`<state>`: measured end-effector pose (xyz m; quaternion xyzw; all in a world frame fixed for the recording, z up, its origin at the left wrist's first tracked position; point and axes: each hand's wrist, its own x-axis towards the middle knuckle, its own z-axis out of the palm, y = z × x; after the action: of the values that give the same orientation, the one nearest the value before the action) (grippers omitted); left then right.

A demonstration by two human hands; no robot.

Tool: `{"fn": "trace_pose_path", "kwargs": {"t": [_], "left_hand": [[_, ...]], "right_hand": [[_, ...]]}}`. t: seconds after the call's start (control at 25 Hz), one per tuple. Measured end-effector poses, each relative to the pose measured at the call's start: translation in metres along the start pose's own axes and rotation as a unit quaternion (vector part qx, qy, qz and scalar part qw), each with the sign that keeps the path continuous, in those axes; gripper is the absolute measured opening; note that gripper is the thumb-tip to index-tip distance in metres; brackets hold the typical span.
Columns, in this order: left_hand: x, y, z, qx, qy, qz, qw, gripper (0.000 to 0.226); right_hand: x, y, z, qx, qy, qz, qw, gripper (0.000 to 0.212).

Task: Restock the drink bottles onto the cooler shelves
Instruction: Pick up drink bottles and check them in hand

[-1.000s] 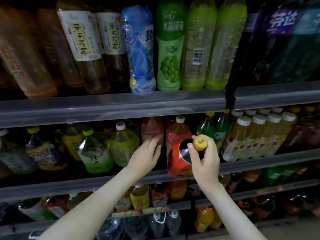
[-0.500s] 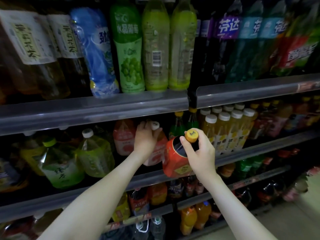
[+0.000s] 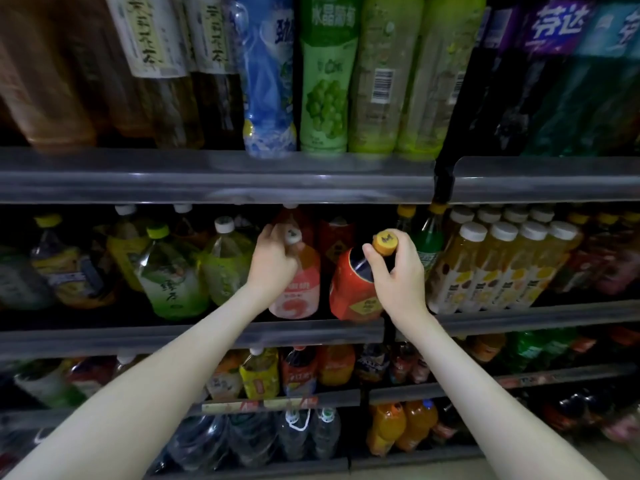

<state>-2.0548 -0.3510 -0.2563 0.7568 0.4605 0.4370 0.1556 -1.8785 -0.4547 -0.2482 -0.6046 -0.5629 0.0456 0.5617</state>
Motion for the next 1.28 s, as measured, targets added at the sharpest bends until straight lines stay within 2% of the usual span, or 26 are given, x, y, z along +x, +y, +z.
{"fn": "trace_pose_path", "kwargs": {"t": [0.08,0.2,0.28,0.4,0.48,0.6,0.68,0.76,0.88,0.96,1.04,1.12,1.16,1.24,1.28], "left_hand": [[0.007,-0.002,-0.006,-0.009,0.008,-0.038,0.999,0.025],[0.02,0.005,-0.009,0.004,-0.035,-0.1,0.994,0.027],[0.021,0.004,-0.01,0.006,-0.048,-0.1,0.994,0.03],[0.009,-0.009,-0.013,0.0,-0.041,-0.036,0.999,0.041],[-0.005,-0.023,-0.013,0.058,-0.053,0.04,0.996,0.058],[-0.02,-0.042,-0.013,0.216,-0.159,0.105,0.957,0.091],[-0.02,-0.046,-0.01,0.268,-0.167,0.124,0.941,0.1],[-0.015,-0.043,-0.008,0.277,-0.154,0.122,0.94,0.098],[-0.015,-0.032,-0.014,0.247,-0.186,0.064,0.949,0.087],[-0.024,-0.033,-0.03,0.206,-0.189,0.1,0.955,0.075],[-0.033,-0.045,-0.053,0.2,-0.172,0.172,0.949,0.057],[-0.04,-0.068,-0.08,0.212,-0.11,0.2,0.95,0.046],[-0.043,-0.08,-0.095,0.218,-0.081,0.185,0.955,0.045],[-0.044,-0.107,-0.124,0.235,-0.05,0.135,0.961,0.05],[-0.043,-0.118,-0.138,0.246,-0.062,0.1,0.962,0.056]], "right_hand": [[0.014,-0.002,0.012,-0.004,-0.015,0.023,1.0,0.019],[0.036,0.0,0.032,-0.016,-0.059,0.059,0.996,0.029],[0.042,0.004,0.046,-0.011,-0.09,0.085,0.992,0.033],[0.049,0.007,0.06,-0.016,-0.116,0.13,0.985,0.038],[0.057,0.007,0.063,-0.049,-0.146,0.142,0.978,0.053],[0.05,0.013,0.062,-0.131,-0.25,0.103,0.954,0.097],[0.039,0.02,0.064,-0.226,-0.289,0.052,0.929,0.102],[0.037,0.024,0.065,-0.276,-0.287,0.013,0.917,0.095],[0.033,0.013,0.065,-0.319,-0.263,0.024,0.91,0.088],[0.02,-0.006,0.069,-0.335,-0.168,-0.001,0.927,0.084],[0.002,-0.033,0.081,-0.268,-0.106,-0.075,0.955,0.075],[-0.014,-0.058,0.106,-0.158,-0.14,-0.138,0.968,0.065],[-0.021,-0.069,0.122,-0.119,-0.177,-0.131,0.968,0.064],[-0.023,-0.09,0.156,-0.068,-0.225,-0.069,0.97,0.073],[-0.018,-0.096,0.173,-0.059,-0.23,-0.034,0.971,0.08]]}}
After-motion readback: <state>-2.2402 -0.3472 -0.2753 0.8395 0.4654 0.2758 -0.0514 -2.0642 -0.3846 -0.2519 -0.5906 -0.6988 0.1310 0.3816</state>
